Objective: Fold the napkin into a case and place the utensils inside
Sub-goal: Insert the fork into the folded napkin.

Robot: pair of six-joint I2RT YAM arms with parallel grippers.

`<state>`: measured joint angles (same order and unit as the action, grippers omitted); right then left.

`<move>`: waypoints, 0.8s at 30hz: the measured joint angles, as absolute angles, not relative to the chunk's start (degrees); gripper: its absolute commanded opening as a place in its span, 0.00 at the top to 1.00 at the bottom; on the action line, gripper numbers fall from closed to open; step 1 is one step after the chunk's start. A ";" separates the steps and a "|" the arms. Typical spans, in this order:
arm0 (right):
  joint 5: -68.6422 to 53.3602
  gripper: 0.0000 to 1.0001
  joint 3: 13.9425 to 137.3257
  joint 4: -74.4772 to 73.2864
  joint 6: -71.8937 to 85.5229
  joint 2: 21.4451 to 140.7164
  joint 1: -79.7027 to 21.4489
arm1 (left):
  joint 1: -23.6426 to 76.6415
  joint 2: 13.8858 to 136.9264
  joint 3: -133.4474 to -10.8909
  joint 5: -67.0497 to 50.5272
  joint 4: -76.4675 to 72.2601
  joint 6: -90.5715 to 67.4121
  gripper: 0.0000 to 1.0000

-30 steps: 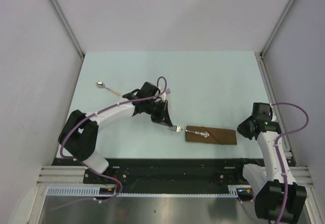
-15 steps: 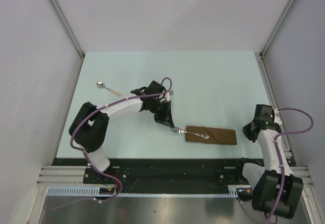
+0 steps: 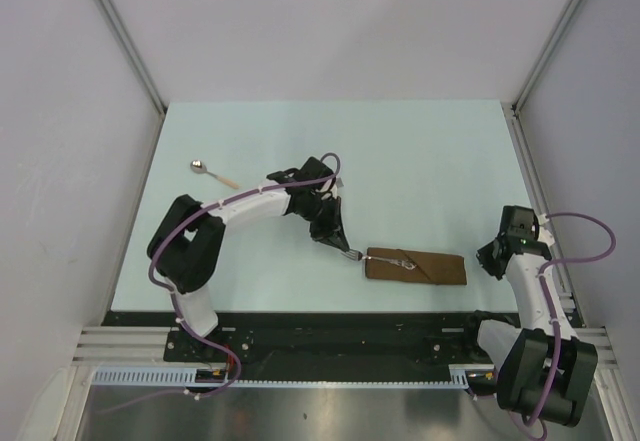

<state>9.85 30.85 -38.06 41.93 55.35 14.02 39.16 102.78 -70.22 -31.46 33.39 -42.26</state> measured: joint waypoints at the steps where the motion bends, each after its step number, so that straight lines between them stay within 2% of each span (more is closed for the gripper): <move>1: 9.80 0.86 30.74 -37.93 41.91 55.53 14.00 | 39.20 102.94 -70.22 -31.48 33.28 -42.89 1.00; 24: 7.05 0.89 27.03 -30.81 41.54 61.36 13.58 | 43.11 103.31 -68.03 -29.47 22.48 -54.02 1.00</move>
